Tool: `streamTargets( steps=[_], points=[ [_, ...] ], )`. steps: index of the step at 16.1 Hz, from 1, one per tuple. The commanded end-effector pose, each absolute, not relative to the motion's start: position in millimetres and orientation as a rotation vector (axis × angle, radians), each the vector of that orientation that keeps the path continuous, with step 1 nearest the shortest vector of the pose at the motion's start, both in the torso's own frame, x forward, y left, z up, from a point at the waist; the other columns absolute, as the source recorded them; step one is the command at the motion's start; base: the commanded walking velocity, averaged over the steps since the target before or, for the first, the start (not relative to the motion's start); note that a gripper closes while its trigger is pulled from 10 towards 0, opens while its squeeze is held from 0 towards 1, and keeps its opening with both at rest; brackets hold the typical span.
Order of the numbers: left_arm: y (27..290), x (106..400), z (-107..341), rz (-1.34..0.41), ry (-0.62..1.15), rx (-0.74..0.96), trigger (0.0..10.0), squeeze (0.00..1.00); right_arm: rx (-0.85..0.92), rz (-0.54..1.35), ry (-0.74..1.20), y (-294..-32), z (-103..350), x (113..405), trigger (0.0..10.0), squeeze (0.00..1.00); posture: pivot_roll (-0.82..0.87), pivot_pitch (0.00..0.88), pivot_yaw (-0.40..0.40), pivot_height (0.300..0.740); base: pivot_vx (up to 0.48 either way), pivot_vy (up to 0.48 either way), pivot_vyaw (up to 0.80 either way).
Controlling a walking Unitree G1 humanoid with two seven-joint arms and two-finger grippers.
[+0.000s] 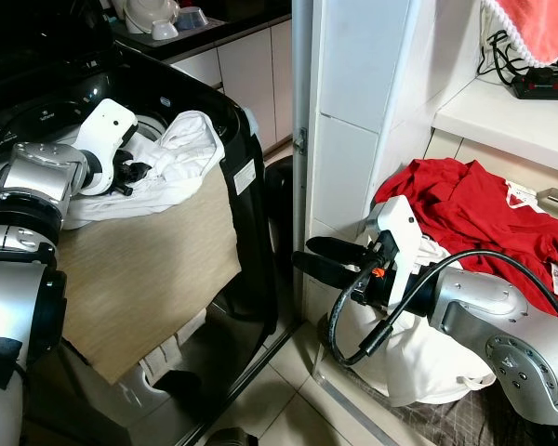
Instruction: Clothes washing
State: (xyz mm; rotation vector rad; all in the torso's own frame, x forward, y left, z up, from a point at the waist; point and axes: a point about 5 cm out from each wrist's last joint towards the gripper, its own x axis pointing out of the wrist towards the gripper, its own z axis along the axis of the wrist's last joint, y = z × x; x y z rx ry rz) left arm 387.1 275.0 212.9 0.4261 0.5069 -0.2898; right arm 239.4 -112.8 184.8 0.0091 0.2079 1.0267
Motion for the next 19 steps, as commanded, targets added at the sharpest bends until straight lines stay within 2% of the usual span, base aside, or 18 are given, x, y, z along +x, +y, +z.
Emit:
streamTargets(
  steps=[1,7,9,12,14,15,16,18,19],
  points=[
    [277.7,385.0,209.3,-0.29,0.535,0.418,0.0,0.0,0.001,1.048,0.192,-110.1,189.7,237.7,10.0,0.0,-0.03,0.0,0.102,0.74,0.0,0.0,0.0],
    [278.8,386.9,216.0,-0.27,0.496,0.429,0.0,0.0,-0.003,1.052,0.196,-110.4,189.6,237.5,10.0,0.0,-0.02,0.0,0.102,0.74,0.0,0.0,0.0],
    [280.8,389.8,229.3,-0.24,0.447,0.505,0.0,0.0,-0.003,1.051,0.199,-110.7,189.1,236.8,10.0,0.0,-0.02,0.0,0.1,0.74,0.0,0.0,0.0],
    [276.4,399.4,342.9,-0.055,0.077,0.647,0.0,0.0,-0.016,1.002,0.17,-113.7,193.7,245.7,10.0,0.0,-0.02,0.0,0.098,0.74,0.0,0.0,0.0],
    [280.6,394.2,380.7,0.076,-0.042,0.732,0.0,0.0,-0.017,0.967,0.155,-115.1,195.4,251.5,10.0,0.0,-0.01,0.0,0.097,0.74,0.0,0.0,0.0],
    [287.1,385.4,413.5,0.261,-0.157,0.863,0.0,0.0,-0.014,0.919,0.134,-117.7,197.4,258.1,10.0,0.0,0.0,0.0,0.092,0.74,0.0,0.0,0.0],
    [289.9,377.7,435.1,0.393,-0.246,0.96,0.0,0.0,-0.012,0.879,0.117,-120.0,199.2,263.3,10.0,0.0,0.0,0.0,0.094,0.74,0.0,0.0,0.0],
    [287.5,368.2,459.2,0.541,-0.36,1.132,0.0,0.0,-0.006,0.793,0.093,-125.0,201.8,271.9,10.0,0.0,-0.01,0.0,0.103,0.74,0.0,0.0,0.0],
    [288.5,370.1,455.4,0.533,-0.314,1.167,0.0,0.0,0.006,0.761,0.087,-127.1,202.4,273.7,10.0,0.0,-0.01,0.0,0.108,0.74,0.0,0.0,0.0]
  ],
)
